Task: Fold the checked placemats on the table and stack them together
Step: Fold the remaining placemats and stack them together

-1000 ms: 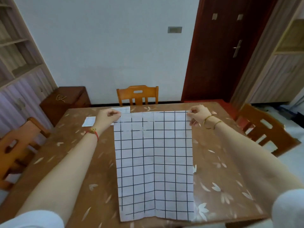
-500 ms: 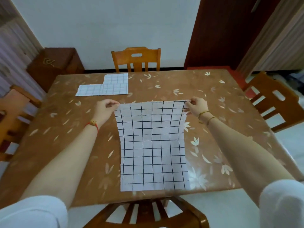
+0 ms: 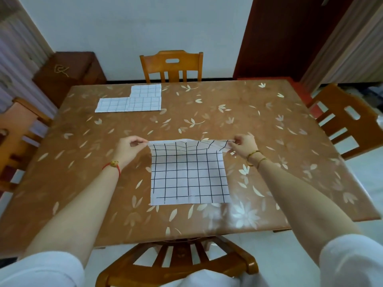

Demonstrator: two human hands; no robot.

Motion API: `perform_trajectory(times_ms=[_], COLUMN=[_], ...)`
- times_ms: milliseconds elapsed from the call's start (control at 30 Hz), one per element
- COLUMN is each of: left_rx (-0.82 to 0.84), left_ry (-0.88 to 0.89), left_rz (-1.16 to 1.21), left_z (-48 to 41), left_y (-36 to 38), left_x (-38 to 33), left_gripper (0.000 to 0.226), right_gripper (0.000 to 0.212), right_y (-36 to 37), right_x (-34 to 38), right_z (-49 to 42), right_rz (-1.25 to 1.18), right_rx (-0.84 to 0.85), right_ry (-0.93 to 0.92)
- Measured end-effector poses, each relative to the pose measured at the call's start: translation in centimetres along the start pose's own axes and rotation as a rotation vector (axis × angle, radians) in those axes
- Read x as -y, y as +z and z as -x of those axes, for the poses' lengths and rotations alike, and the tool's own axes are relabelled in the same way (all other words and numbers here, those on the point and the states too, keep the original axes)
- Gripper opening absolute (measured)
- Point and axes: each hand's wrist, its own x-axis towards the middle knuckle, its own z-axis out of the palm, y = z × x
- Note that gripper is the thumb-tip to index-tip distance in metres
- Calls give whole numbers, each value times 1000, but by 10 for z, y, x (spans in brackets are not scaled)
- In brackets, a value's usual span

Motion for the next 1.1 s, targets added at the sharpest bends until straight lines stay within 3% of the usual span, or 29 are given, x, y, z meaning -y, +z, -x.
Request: perform_trajectory(times_ms=[500,733,1100], left_rx=[159,192,148], left_ry=[-128,-236,-293], left_rz=[-121,-67,-111], left_z=[82,105,117], left_y=[44,69,97], left_x=[69,95,116], left_gripper=[4,5,16], right_gripper=[12,11,25], right_y=[45,71,94], right_x=[-57,-84,-108], right_z=[70,89,105], right_rz=[418,480,319], right_rx=[169,190,219], right_ry=[7,75,139])
